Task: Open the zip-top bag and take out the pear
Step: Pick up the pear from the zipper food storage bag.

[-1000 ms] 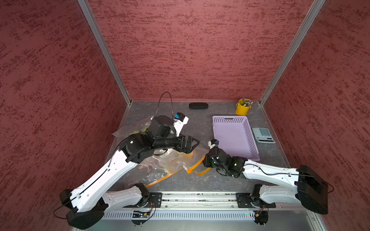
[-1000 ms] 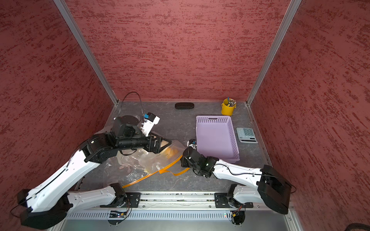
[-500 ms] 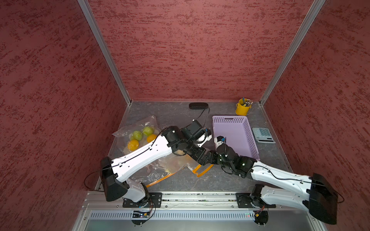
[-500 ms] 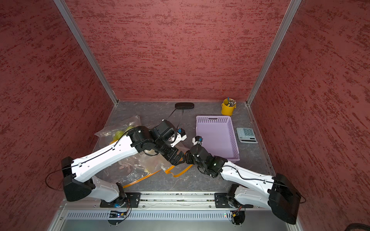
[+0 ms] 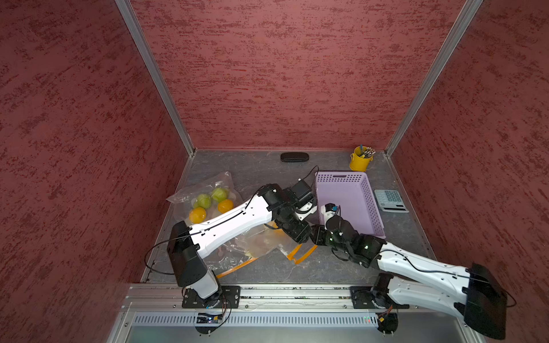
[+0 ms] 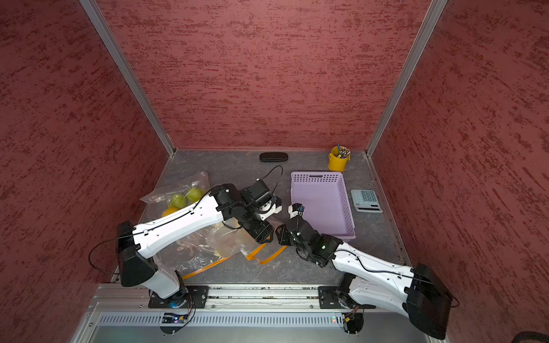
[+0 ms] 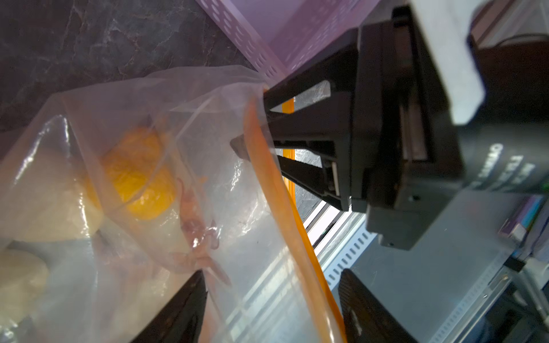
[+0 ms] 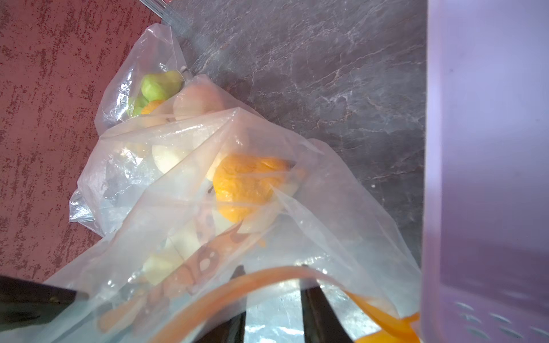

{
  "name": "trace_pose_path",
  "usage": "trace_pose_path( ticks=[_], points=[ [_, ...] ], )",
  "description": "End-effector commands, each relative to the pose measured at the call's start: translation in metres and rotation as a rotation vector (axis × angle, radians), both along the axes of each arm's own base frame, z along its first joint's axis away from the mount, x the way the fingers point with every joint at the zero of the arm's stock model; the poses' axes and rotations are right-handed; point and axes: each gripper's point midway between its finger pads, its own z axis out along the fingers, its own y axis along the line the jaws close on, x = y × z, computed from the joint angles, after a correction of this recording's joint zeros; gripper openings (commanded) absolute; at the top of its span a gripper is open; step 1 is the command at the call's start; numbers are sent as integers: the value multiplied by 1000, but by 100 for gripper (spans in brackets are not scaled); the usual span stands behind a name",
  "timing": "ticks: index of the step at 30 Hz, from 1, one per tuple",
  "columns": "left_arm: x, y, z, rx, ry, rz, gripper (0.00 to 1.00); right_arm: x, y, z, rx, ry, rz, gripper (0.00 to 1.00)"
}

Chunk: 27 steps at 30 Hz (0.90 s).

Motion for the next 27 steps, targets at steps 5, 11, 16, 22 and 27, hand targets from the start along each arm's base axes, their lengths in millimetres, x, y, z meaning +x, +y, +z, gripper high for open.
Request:
trace_pose_path(
  ticks=[5,11,16,22,27],
  points=[
    [15,-12,-7,-34,10,20,5,-2,9,7,46,-25,52,31],
    [28,-11,2,-75,-26,87,0,-16,10,23,95,-41,120,34],
    [52,3,29,-143,-156,194,0,-28,-4,37,106,-53,125,35],
    [83,29,85,-302,-420,382,0,-28,26,78,170,-102,268,35],
    [89,41,116,-482,-542,503,0,-1,48,101,258,-121,206,22]
  ],
)
